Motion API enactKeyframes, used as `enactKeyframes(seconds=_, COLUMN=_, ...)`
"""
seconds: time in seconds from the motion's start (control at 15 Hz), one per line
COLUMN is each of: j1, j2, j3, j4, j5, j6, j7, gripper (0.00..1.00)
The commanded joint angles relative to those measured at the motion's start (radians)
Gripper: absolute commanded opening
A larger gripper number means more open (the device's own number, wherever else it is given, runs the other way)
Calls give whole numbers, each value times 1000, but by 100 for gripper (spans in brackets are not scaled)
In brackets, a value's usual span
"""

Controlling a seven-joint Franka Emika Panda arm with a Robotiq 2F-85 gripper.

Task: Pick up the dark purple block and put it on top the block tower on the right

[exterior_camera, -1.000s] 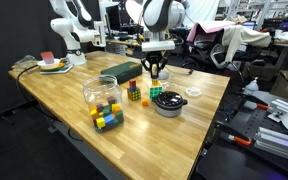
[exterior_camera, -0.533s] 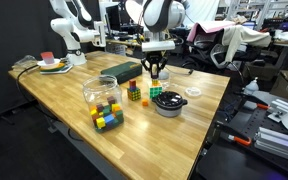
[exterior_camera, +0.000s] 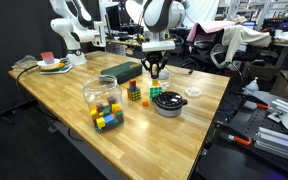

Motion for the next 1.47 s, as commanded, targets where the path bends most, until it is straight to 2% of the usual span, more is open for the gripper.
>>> enactKeyframes(seconds=0.0, j1=10, j2=-8, j3=-13, j4=-8, j5=-13, j6=6, j7=-12, gripper=7)
enactKeyframes(seconds=1.4, j1=17, j2=-41, j3=-14, j4=-55, j5=-3, j6=30, j7=9, gripper=7)
